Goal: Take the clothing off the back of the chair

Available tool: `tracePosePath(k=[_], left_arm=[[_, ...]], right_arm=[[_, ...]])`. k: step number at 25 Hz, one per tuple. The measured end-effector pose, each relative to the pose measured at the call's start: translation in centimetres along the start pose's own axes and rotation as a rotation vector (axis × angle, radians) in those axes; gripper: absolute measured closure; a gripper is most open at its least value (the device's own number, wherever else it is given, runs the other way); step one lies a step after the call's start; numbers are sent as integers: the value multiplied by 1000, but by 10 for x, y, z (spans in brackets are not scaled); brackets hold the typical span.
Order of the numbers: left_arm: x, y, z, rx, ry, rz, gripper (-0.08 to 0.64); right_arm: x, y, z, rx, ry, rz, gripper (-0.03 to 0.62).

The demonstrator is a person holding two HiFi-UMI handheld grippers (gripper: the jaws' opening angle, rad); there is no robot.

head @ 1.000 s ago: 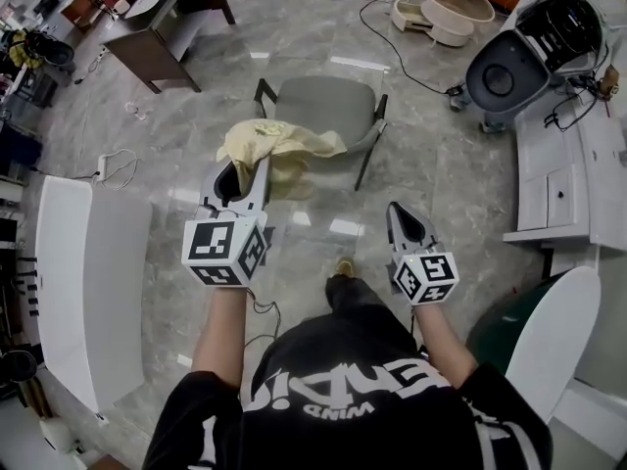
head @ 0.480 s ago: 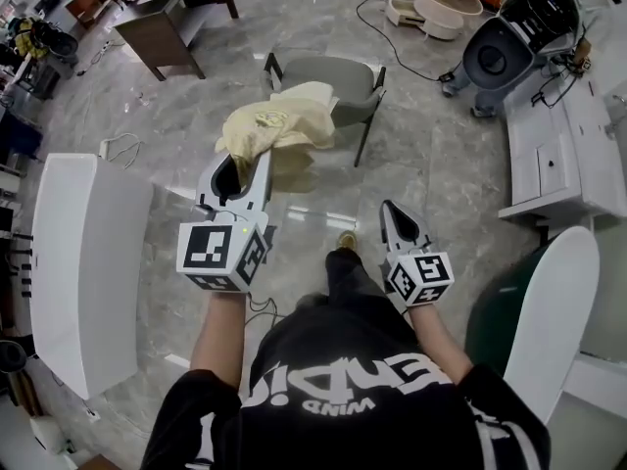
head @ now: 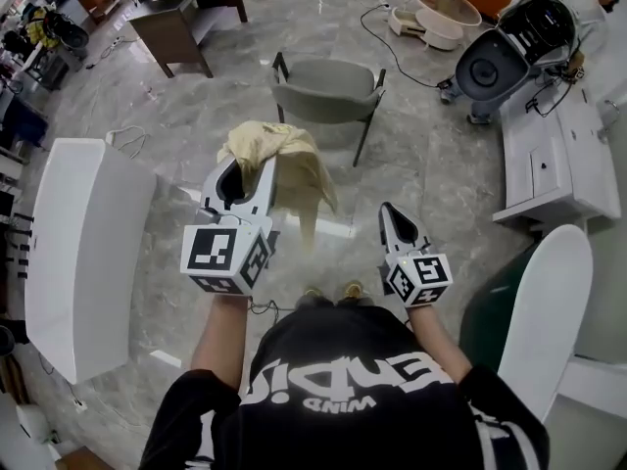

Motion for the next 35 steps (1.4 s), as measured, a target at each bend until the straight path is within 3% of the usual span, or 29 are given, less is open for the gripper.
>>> tracePosePath(k=[9, 14, 21, 35], left_arm=[[37, -33, 7, -63, -18, -58, 436], [91, -38, 11, -73, -23, -62, 436], [176, -37, 10, -99, -134, -141, 436], [179, -41, 27, -107, -143, -186, 436]], right_arm=[[-2, -10, -4, -46, -21, 1, 578], [9, -16, -7, -49, -23, -12, 578], [25, -19, -1, -48, -20, -26, 578], [32, -18, -3, -72, -31, -34, 578]])
Point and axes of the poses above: the fingertips, and each gripper's own axes: y forward along the fingers, z to its right, x out of its underside, the point moved 1 cm from there along -y, backward along the fingers, and after that the axes turned 1 degree about -x, right-handed, at the moved point
